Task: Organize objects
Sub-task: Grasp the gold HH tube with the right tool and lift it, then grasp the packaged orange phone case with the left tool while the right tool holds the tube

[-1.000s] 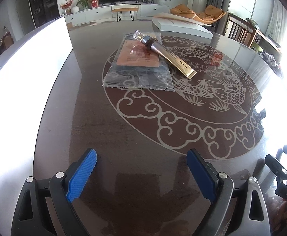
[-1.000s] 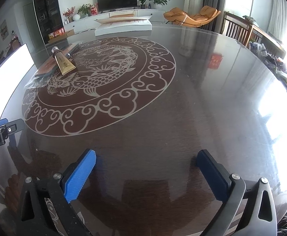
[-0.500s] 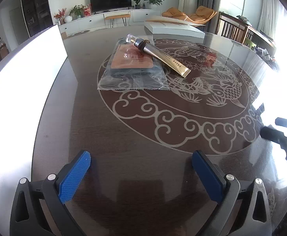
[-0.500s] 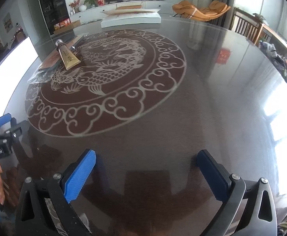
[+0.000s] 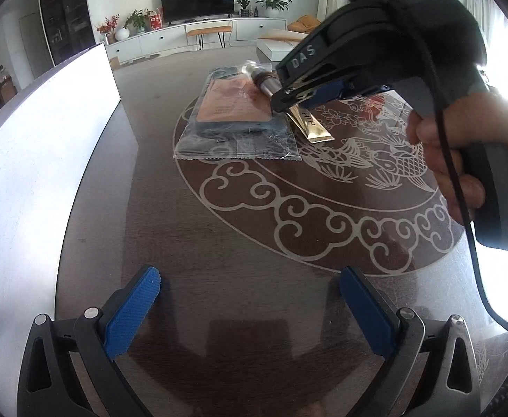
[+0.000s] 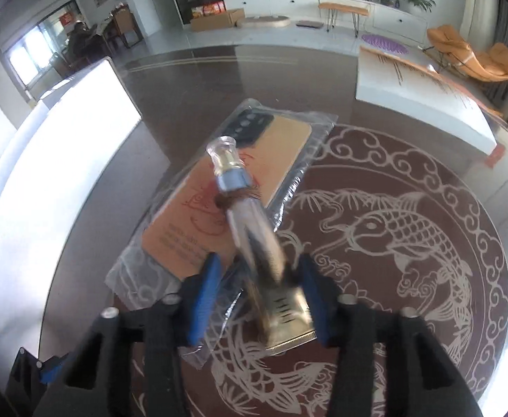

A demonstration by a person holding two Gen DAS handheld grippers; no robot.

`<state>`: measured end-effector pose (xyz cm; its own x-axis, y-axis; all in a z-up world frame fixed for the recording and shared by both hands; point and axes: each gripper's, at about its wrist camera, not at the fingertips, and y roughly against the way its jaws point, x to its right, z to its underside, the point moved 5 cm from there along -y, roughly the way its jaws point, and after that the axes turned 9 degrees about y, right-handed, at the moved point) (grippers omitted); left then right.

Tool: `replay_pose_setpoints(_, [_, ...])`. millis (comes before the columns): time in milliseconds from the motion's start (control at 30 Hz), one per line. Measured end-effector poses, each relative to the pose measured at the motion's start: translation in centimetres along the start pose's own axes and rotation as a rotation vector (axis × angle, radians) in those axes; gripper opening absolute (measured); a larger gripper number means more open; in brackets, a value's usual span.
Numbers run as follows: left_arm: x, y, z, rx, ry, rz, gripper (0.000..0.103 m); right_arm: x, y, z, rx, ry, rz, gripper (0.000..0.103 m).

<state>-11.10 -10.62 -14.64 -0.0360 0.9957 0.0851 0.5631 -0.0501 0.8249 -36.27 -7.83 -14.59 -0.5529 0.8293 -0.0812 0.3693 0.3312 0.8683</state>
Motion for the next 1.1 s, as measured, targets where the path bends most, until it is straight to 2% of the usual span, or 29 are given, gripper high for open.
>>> replay_pose_setpoints(167, [0.0,0.1,0.0,0.001,0.001,-0.001,0.103,0.7,3.0,3.6,0.03,-0.02,0.022,0.029])
replay_pose_setpoints(300, [0.0,0.0,0.0,0.0,0.001,-0.001,0.103,2.2,6.6,8.3,0.051,-0.047,0.071,0.029])
replay_pose_setpoints(367, [0.0,-0.1,-0.3,-0.03,0.004,-0.006,0.103,2.9,8.3,11.1,0.06,-0.069,0.113,0.029])
replay_pose_setpoints(400, [0.1,-0.3,-1.0,-0.075,0.024,0.005,0.103,3.1,9.1,12.5,0.064,-0.081,0.133,0.029])
replay_pose_setpoints(433, [0.2,-0.2,-2.1,-0.093,0.054,0.052,0.103,3.4,9.7,13.8,0.063,-0.094,0.152,0.029])
replay_pose_setpoints(500, [0.3,0.2,-5.7,-0.055,0.106,0.103,0.103,3.8,10.4,16.3,0.066,-0.122,0.175,0.029])
replay_pose_setpoints(567, [0.5,-0.4,-9.8,-0.032,0.115,0.075,0.103,4.1,10.6,18.1,0.058,-0.147,0.17,0.029])
replay_pose_setpoints(667, [1.2,-4.4,-15.3,-0.07,0.076,0.05,0.103,4.3,10.8,18.8,0.088,-0.157,0.171,0.029])
replay_pose_setpoints(733, [1.2,-7.3,-17.6,-0.088,0.04,0.023,0.103,4.5,10.8,19.0,0.094,-0.172,0.162,0.029])
replay_pose_setpoints(867, [1.9,-11.3,-18.7,-0.165,-0.058,0.015,0.103,4.7,11.0,19.2,0.104,-0.196,0.145,0.029])
replay_pose_setpoints(967, [2.2,-13.2,-18.9,-0.202,-0.082,-0.003,0.103,4.7,11.2,19.5,0.1,-0.194,0.141,0.029])
replay_pose_setpoints(1067, [2.0,-13.5,-18.9,-0.162,-0.054,0.003,0.101,4.8,10.9,18.8,0.062,-0.199,0.134,0.033])
replay_pose_setpoints(1100, [1.9,-13.2,-18.9,-0.137,-0.051,0.001,0.091,4.9,10.8,18.4,0.041,-0.194,0.136,0.042])
